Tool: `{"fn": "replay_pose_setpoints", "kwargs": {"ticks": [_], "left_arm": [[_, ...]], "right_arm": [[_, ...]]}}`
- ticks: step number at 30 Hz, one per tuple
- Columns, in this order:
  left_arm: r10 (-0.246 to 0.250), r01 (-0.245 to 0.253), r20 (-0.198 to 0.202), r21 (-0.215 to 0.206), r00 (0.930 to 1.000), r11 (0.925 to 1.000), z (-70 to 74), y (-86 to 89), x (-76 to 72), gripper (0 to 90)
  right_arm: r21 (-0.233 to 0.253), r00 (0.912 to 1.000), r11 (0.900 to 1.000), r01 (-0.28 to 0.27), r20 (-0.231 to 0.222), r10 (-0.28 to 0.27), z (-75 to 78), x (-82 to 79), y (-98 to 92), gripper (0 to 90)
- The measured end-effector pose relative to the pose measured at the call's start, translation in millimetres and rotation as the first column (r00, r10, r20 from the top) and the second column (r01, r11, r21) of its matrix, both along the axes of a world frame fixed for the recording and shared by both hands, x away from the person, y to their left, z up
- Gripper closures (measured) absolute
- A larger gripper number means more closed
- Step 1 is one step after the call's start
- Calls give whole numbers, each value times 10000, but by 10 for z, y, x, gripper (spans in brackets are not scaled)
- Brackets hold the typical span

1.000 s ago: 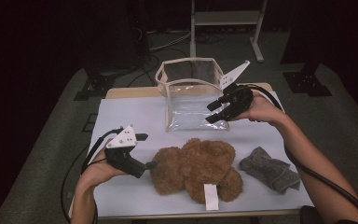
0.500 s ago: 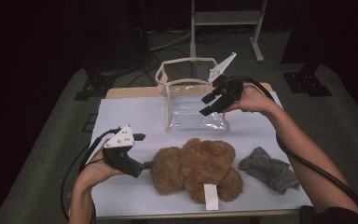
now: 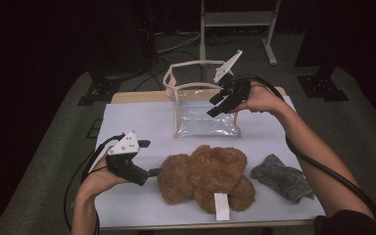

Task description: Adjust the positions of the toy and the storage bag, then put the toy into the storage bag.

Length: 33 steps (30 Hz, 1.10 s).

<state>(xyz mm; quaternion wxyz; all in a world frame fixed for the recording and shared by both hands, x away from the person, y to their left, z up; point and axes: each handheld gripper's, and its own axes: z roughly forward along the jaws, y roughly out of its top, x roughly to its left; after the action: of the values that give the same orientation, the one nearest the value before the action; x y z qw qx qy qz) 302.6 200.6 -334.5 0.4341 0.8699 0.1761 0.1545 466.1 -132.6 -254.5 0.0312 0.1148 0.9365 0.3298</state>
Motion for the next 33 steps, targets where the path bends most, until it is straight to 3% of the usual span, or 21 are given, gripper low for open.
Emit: {"fn": "replay_pose_setpoints", "kwargs": {"ticks": [23, 33], "left_arm": [[116, -115, -47, 186, 9999, 9998, -33, 33, -9, 62], [360, -356, -169, 218, 9992, 9991, -66, 100, 9, 62]], "right_arm": [[-290, 9999, 9995, -105, 89, 108, 68, 136, 177, 414], [-556, 9996, 9983, 168, 233, -155, 142, 266, 219, 419]]}}
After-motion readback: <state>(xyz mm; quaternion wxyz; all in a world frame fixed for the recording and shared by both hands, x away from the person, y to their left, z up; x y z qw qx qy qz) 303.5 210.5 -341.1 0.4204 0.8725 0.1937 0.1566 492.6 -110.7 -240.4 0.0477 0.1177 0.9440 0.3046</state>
